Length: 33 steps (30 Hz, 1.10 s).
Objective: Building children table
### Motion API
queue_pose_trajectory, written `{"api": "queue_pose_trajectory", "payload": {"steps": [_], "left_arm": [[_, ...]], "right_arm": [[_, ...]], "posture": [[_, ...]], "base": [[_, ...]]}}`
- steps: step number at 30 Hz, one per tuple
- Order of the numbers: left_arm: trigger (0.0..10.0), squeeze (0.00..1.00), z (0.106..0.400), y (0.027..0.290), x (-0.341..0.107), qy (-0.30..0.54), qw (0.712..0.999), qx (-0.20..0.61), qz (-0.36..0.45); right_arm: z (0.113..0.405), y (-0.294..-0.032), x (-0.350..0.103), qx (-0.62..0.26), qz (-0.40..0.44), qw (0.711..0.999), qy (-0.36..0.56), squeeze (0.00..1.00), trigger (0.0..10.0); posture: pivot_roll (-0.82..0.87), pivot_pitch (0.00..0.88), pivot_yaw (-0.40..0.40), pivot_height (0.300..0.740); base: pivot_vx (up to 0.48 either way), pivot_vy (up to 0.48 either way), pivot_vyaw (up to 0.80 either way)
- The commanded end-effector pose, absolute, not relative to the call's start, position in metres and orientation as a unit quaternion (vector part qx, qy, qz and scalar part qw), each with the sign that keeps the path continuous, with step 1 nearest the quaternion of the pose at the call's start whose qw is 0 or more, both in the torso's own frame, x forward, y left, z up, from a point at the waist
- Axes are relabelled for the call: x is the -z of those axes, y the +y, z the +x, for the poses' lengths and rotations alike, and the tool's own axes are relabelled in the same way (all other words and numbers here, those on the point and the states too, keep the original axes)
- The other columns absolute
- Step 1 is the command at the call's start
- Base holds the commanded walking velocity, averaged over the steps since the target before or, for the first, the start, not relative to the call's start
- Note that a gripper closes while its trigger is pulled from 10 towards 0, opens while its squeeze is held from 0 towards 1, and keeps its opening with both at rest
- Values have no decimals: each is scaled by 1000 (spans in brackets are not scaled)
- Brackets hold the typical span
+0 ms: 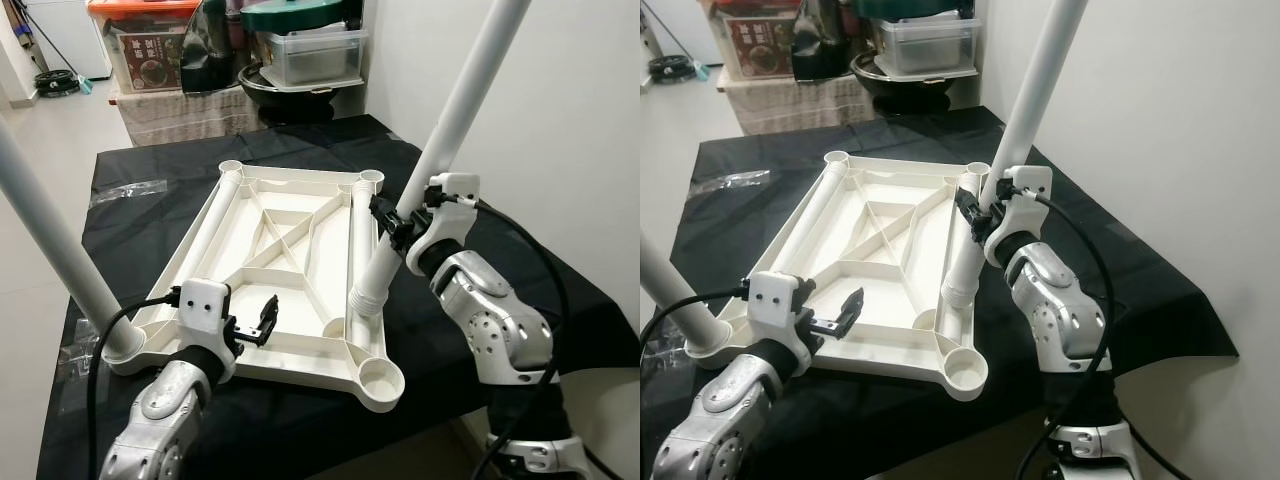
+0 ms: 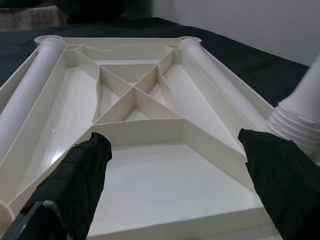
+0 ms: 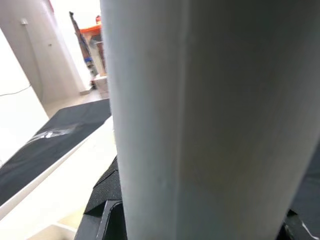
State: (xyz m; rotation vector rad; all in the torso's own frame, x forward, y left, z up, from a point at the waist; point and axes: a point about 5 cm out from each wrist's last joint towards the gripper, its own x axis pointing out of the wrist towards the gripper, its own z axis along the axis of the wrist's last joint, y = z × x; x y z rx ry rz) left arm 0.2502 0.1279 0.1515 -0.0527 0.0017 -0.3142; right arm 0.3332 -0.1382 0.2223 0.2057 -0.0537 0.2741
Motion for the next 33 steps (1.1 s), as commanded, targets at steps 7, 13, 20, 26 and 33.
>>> {"api": "queue_pose_trajectory", "payload": {"steps": [7,13,20,26,33], "left_arm": [[10000,0,252,123,-155,-15,989,149,-6],[10000,0,251,124,-152,-20,988,149,24],[10000,0,250,119,-147,-9,987,157,26],[10000,0,251,119,-148,-21,988,152,27],[10000,0,259,118,-144,-15,989,140,51]], "right_arm": [[329,-122,-236,-138,104,983,-68,0,10000],[329,-119,-235,-133,100,983,-71,0,10000],[332,-121,-234,-109,95,987,-72,0,10000],[332,-122,-234,-106,89,988,-73,0,10000],[331,-120,-235,-103,62,989,-84,0,10000]], "posture": [[-34,0,-15,740],[-31,0,-16,740],[-37,0,-19,740],[-40,0,-21,740],[-48,0,-20,740]], "base": [[0,343,0],[0,0,0],[-351,0,-81],[-160,0,-716],[0,-291,0]]}}
